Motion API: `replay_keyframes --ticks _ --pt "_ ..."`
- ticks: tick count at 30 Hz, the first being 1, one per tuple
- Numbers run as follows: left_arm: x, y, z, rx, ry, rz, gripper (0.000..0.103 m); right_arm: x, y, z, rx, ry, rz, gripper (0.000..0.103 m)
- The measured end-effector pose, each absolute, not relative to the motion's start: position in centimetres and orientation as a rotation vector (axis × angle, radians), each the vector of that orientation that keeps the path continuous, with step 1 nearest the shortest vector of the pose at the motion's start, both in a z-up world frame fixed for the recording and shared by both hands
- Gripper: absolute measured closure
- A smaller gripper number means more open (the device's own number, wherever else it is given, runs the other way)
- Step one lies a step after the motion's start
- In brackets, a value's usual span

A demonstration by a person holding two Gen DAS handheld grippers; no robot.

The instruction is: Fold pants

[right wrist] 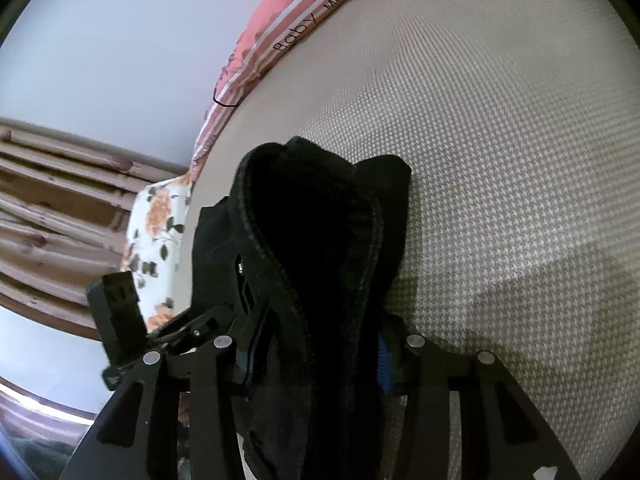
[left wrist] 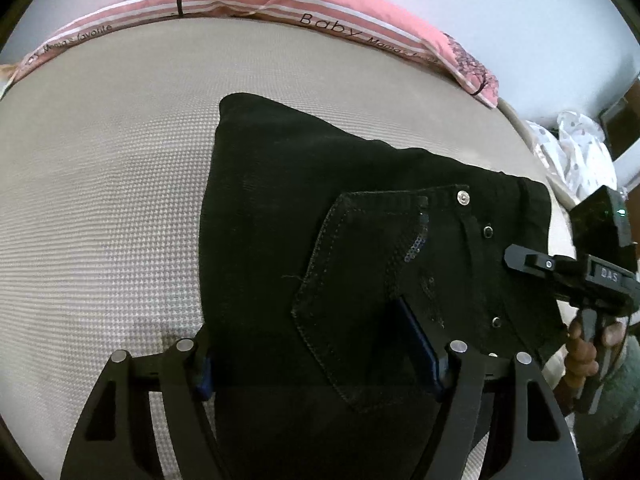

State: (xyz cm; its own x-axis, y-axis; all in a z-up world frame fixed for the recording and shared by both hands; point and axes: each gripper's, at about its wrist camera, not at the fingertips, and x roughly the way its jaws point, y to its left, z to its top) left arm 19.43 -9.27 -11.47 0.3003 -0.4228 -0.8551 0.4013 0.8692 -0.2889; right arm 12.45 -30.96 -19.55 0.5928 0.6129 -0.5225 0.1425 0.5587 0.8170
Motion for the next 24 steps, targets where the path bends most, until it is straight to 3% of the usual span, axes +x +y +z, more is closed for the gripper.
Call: replay_keyframes --ticks 7,10,13,24 --pt "19.0 -8.5 -10.9 -0.014 1.124 -0.519 0.062 12.2 -30.3 -17.6 0.953 0.893 0.319 0.079" --pt "18.5 -8.7 -10.3 0.026 1.096 -0.523 0.075 12.2 -29.8 -16.4 0.945 0.884 0.299 0.080" --pt "18.0 -8.4 -9.7 0.015 1.087 -0.525 0.082 12.3 -28.9 -15.2 0.942 0.876 0.286 0.081" --pt "16.8 -5.7 -6.8 -0.035 1.035 -0.524 0.084 13.4 -26.5 -12.3 0.932 0.853 0.329 0.082"
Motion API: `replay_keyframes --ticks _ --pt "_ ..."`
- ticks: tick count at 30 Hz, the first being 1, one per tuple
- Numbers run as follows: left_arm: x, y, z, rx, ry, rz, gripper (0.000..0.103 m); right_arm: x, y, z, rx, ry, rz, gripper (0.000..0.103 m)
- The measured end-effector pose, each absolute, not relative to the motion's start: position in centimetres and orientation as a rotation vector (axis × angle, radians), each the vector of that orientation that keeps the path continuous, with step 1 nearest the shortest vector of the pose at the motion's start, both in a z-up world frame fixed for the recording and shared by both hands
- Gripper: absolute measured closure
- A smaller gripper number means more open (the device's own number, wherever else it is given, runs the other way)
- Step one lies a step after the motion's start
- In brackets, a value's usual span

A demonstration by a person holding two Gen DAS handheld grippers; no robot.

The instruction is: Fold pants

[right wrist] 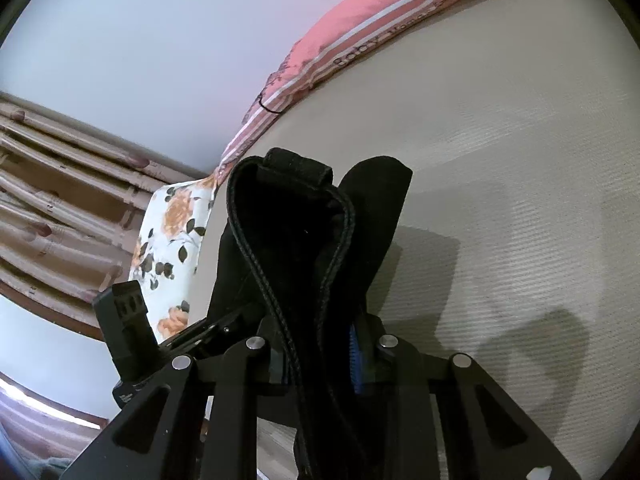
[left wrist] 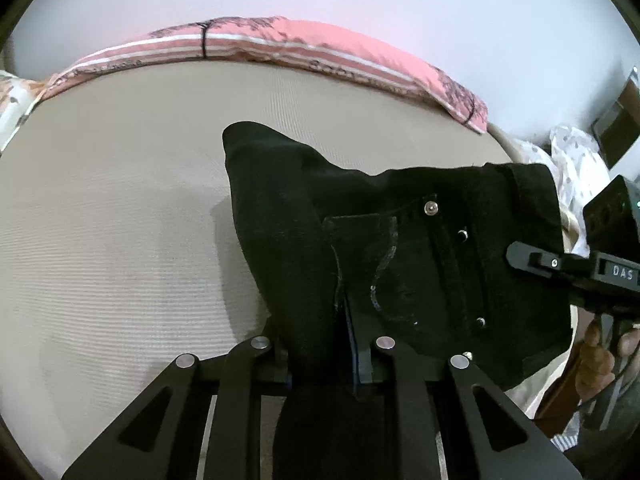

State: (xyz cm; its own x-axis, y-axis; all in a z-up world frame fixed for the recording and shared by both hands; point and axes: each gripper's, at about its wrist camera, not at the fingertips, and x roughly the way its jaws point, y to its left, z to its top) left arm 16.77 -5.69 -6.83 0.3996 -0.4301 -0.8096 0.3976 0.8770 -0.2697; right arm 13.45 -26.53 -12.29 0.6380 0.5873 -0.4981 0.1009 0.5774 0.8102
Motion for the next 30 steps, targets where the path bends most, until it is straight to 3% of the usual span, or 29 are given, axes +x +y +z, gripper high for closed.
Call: replay_keyframes --ticks 30 --pt "33.7 -3.0 -7.0 -0.042 1.031 -0.392 0.084 30.6 -27.0 -11.7 0.936 0.909 0.365 0.082"
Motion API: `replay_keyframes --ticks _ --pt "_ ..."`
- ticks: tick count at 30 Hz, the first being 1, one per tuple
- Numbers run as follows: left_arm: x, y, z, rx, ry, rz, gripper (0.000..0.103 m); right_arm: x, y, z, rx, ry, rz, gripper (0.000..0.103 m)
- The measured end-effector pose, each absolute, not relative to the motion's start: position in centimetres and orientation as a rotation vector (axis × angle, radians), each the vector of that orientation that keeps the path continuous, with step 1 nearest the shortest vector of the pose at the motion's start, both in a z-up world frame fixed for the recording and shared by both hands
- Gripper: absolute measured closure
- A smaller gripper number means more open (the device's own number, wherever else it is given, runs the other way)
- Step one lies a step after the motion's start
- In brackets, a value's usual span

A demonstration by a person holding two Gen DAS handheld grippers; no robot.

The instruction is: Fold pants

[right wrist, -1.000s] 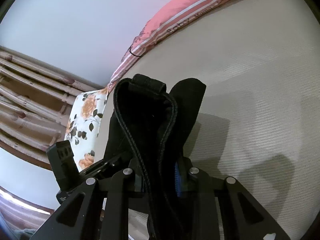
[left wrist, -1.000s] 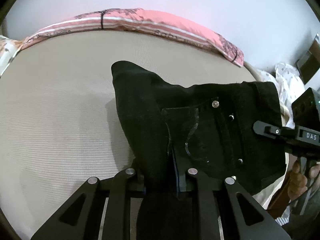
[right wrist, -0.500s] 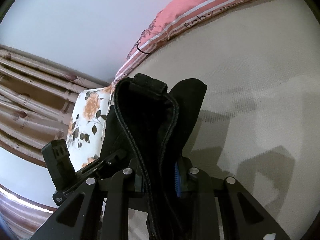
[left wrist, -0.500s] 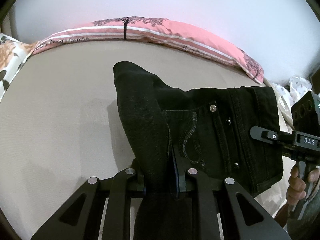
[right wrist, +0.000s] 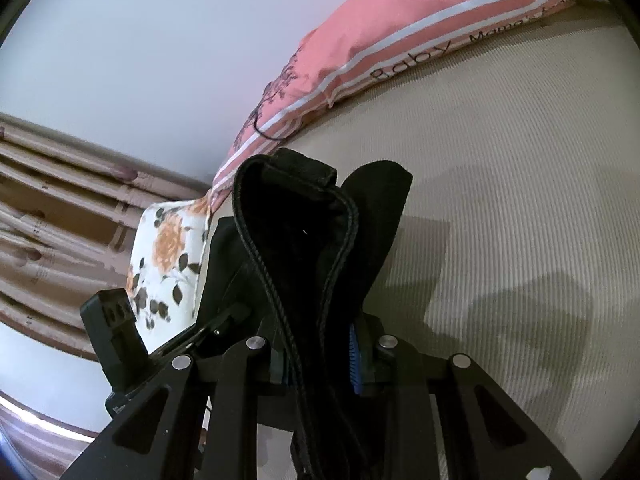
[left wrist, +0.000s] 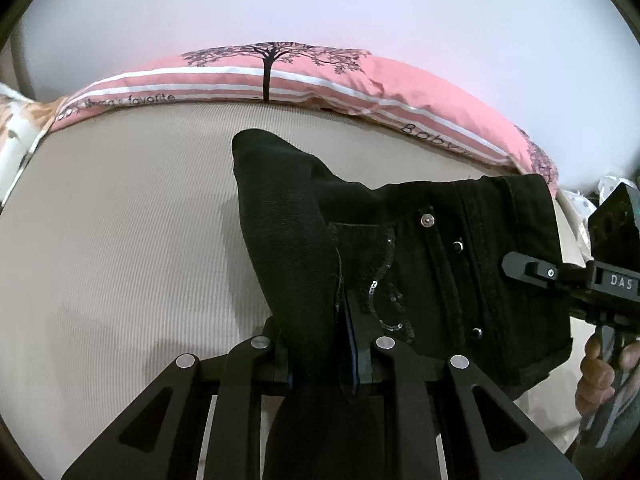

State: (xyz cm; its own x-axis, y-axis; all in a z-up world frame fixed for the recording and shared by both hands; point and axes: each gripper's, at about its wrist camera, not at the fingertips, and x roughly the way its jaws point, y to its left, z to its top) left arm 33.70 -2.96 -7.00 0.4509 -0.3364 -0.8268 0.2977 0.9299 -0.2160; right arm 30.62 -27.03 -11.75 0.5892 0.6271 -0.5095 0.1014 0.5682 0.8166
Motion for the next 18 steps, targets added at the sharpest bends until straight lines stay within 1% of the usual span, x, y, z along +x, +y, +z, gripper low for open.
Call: replay_keyframes --ticks 5,6,8,9,10,11,12,15,18 --pt "35.3 -3.2 -8.7 0.003 1.027 -0.386 0.084 31.8 -27.7 -13.3 0.937 0.913 0.326 0.083" --pt "35.4 -3.0 -9.3 0.012 1.031 -0.383 0.082 31.8 -27.9 -13.8 0.926 0.917 0.310 0.083" --pt "35.4 -2.5 -10.7 0.006 1.039 -0.387 0.076 31.9 -28.0 -14.7 0.894 0.932 0.279 0.080" --pt "35.3 -2.1 -11.1 -0.008 1.038 -0.389 0.071 31.9 -27.9 -15.2 0.868 0.940 0.264 0.077" --pt "35.3 -1.9 -11.4 -0.018 1.036 -0.386 0.065 31.7 -27.6 -15.3 0.810 0.942 0.234 0.067" --pt "35.2 -1.7 -11.7 -0.025 1.036 -0.382 0.063 31.6 -27.3 -15.5 0.775 0.947 0.206 0.063" --pt "35.1 -1.6 -11.8 -0.033 1.036 -0.383 0.061 31.4 -27.2 -15.6 0.769 0.940 0.200 0.063" --pt "34.9 -1.1 -12.0 -0.058 1.049 -0.368 0.052 31.0 -27.3 -15.6 0.790 0.936 0.185 0.062" --pt "34.0 -0.6 -12.0 -0.070 1.073 -0.367 0.049 30.1 -27.2 -15.1 0.761 0.937 0.162 0.060"
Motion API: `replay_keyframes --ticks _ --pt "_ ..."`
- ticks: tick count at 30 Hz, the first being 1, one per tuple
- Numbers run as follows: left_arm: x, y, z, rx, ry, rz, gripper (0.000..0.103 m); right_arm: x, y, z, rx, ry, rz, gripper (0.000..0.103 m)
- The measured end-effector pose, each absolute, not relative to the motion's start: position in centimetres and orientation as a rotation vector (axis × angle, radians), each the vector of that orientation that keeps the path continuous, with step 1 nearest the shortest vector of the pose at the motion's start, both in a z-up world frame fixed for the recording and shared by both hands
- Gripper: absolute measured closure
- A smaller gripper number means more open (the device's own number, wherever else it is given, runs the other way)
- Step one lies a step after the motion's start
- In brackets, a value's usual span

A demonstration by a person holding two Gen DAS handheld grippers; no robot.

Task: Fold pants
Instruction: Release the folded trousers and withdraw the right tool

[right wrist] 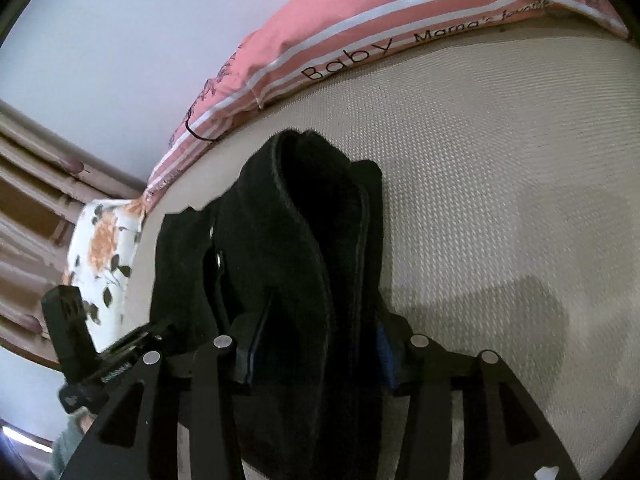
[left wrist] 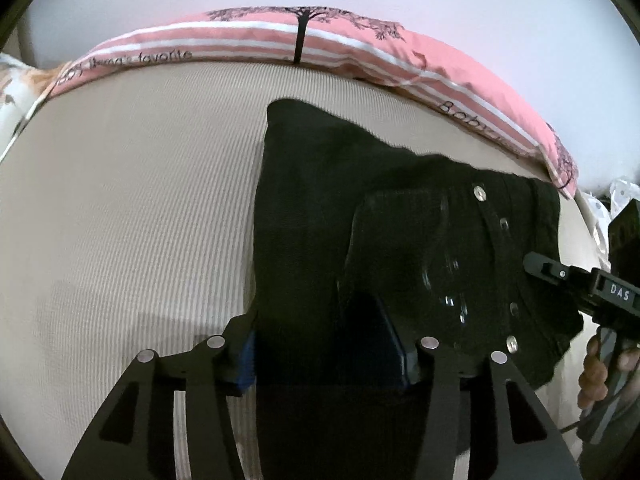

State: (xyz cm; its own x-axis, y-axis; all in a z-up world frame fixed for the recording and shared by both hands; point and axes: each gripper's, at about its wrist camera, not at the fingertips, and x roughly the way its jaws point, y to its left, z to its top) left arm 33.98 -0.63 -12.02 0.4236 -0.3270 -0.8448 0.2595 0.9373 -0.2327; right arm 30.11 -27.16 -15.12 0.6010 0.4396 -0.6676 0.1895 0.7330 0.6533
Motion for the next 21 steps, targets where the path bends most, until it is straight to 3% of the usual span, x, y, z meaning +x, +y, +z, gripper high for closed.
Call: replay_keyframes --ticks 3,16,21 --pt "32.2 -0.1 -11.7 -0.056 1.080 -0.343 0.044 28.2 -26.5 -14.5 0.731 0.924 0.135 0.059" --pt "21.0 2.8 -8.7 0.086 1.000 -0.153 0.043 19.2 -22.0 -9.4 0.508 0.843 0.072 0.057" --pt "17.1 2.9 -8.6 0.092 0.999 -0.128 0.041 16.1 -19.5 -7.8 0.446 0.809 0.044 0.049"
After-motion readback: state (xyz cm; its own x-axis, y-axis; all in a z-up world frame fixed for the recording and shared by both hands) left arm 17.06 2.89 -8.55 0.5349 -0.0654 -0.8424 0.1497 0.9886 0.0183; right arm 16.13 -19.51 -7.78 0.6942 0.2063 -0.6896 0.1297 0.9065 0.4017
